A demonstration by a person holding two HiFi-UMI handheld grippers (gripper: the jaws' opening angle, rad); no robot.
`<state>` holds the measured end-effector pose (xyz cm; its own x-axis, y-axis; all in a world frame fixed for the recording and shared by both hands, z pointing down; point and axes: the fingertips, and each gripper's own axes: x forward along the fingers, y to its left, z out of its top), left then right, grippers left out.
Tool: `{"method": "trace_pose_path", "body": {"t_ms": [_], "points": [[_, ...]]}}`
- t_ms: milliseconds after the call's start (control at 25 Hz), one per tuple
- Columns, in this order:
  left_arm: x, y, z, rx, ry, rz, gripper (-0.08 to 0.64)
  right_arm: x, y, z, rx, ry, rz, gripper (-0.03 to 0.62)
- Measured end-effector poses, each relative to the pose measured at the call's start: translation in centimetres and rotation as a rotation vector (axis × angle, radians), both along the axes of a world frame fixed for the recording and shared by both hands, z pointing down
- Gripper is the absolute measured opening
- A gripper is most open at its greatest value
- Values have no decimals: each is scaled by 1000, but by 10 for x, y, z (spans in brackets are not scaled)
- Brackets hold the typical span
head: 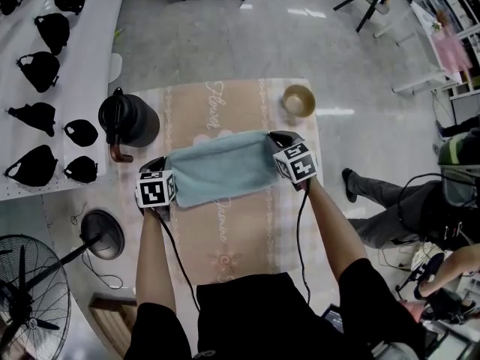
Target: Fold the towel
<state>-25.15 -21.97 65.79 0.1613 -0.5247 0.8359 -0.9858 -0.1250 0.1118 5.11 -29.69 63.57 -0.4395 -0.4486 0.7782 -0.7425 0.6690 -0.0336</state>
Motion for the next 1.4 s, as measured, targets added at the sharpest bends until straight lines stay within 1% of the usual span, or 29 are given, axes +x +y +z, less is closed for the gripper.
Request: {"method": "trace_pose_path", "body": {"t_ms": [40, 80, 120, 160, 200, 240, 320, 480, 680, 880, 1000, 1040, 1240, 1320, 1400], "points": [[1, 0, -1, 8, 9, -4, 36, 0, 0, 1, -11, -16, 10, 20], [3, 0, -4, 17, 26, -3, 63, -1, 0, 1, -21, -35, 20, 21], [7, 2, -7, 29, 48, 3, 126, -1, 1, -1, -28, -56, 28, 44], [11, 4, -12, 43, 71, 12, 196, -1, 2, -3, -32, -77, 35, 107], [14, 6, -18, 58, 89, 21, 220, 0, 3, -6, -33, -94, 40, 172], [17, 9, -24, 73, 99, 31, 227, 1, 5, -9, -32, -107, 44, 194], [22, 14, -34, 95, 103, 49, 230, 7, 10, -14, -31, -124, 53, 202], [33, 14, -50, 122, 99, 107, 229, 20, 30, -19, -40, -154, 94, 204], [60, -5, -58, 125, 89, 195, 229, 30, 62, -21, -64, -189, 130, 204], [109, -26, -62, 119, 71, 373, 229, 36, 88, -17, -78, -205, 160, 204], [141, -38, -64, 104, 101, 445, 229, 38, 99, -13, -103, -248, 210, 204], [153, -41, -63, 96, 111, 481, 229, 39, 104, -12, -113, -263, 229, 204], [221, -50, -54, 30, 136, 754, 229, 43, 118, -7, -147, -326, 319, 204], [240, -55, -51, 1, 129, 853, 229, 42, 122, -5, -158, -335, 337, 204], [256, -62, -48, -19, 107, 940, 229, 44, 124, -1, -170, -331, 351, 204]]}}
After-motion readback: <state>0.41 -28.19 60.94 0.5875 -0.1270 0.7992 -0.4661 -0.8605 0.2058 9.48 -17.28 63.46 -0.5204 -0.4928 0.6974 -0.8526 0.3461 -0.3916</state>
